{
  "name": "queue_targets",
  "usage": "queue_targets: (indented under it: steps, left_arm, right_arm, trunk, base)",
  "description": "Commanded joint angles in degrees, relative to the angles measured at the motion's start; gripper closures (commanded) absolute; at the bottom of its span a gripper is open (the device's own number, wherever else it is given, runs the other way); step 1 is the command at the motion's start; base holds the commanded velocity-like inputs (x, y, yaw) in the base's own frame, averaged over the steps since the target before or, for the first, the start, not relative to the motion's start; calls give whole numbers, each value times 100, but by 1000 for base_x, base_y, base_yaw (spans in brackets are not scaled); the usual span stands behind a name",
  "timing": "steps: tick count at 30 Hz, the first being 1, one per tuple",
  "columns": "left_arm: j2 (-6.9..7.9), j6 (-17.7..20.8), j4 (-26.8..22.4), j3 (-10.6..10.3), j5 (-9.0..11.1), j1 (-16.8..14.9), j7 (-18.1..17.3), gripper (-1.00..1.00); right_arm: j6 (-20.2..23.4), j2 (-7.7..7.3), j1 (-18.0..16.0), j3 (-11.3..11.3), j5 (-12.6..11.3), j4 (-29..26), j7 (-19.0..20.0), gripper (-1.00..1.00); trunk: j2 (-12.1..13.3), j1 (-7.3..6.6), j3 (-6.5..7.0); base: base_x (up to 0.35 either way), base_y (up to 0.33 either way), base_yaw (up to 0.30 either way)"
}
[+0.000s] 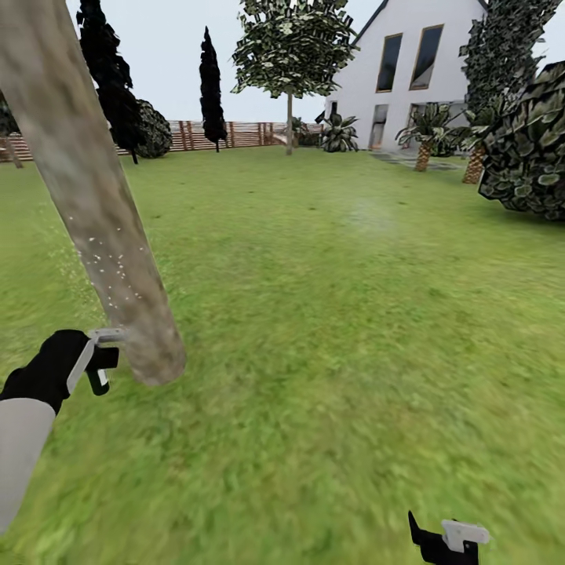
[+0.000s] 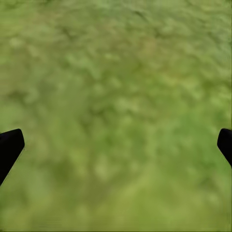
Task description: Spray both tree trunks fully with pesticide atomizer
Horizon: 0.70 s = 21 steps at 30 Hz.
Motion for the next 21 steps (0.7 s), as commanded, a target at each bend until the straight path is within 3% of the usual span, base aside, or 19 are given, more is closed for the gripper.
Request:
queue_targets:
  steps: [1,10,21]
  left_arm:
    - [-6,0,3,0,-3,3,21,100]
    - [-19,-9,289,-1,6,4,97,100]
    - [-152,-34,289,0,8,13,98,100]
  right_arm:
    - [0,0,0,0,0,2,0,-100]
    - [0,0,0,0,5,0,0,-100]
    - [0,0,0,0,5,3,0,-100]
  trunk:
    - [0,0,0]
    - [0,0,0]
    - [0,0,0]
  base:
    - [194,-127,199]
    - [235,-162,19]
    - [176,-217,242]
